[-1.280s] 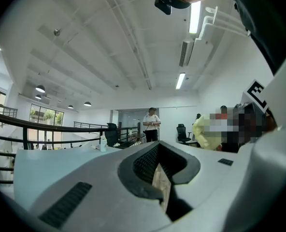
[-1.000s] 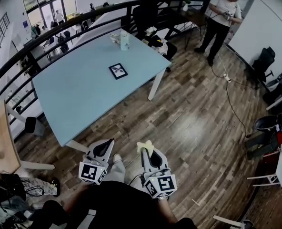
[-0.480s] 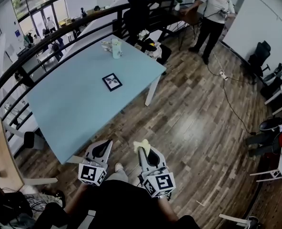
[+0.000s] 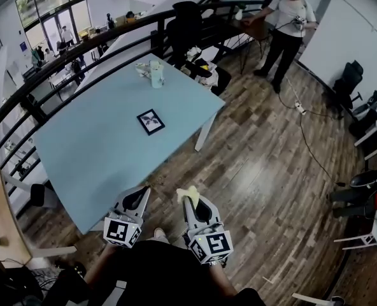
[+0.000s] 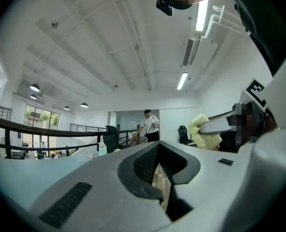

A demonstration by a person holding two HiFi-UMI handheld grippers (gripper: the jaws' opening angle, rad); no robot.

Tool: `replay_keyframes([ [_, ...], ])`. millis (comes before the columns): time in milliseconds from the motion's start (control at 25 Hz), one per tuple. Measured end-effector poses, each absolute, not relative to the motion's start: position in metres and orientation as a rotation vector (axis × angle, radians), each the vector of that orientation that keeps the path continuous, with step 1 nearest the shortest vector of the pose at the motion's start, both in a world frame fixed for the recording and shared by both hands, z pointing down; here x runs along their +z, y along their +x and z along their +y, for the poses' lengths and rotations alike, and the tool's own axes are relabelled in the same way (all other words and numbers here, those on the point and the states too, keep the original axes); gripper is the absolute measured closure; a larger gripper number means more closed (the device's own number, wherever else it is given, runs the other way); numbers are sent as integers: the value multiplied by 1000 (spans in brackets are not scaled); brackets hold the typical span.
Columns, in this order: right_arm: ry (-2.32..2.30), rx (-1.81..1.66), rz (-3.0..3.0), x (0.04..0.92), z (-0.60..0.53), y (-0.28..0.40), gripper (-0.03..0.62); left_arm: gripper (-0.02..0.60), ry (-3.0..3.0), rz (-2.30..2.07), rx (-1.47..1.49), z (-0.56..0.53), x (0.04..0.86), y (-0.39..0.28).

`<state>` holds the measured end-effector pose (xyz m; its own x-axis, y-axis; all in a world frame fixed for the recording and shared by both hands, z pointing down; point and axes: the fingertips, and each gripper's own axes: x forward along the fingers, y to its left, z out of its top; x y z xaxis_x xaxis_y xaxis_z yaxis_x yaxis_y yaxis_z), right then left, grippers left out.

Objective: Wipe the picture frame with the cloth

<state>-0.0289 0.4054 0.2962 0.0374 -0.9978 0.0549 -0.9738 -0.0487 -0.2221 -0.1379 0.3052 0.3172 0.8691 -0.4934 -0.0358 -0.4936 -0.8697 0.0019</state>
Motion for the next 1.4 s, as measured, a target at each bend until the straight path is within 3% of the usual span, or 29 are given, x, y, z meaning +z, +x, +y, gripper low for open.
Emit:
replay_keyframes([
  [640, -2081, -364, 2152, 306, 368, -3, 536, 584, -3014, 890, -19, 280, 325, -115],
  [1400, -1913, -423, 2346, 311, 274, 111, 536, 584, -2918, 1210, -33, 211, 329, -31],
])
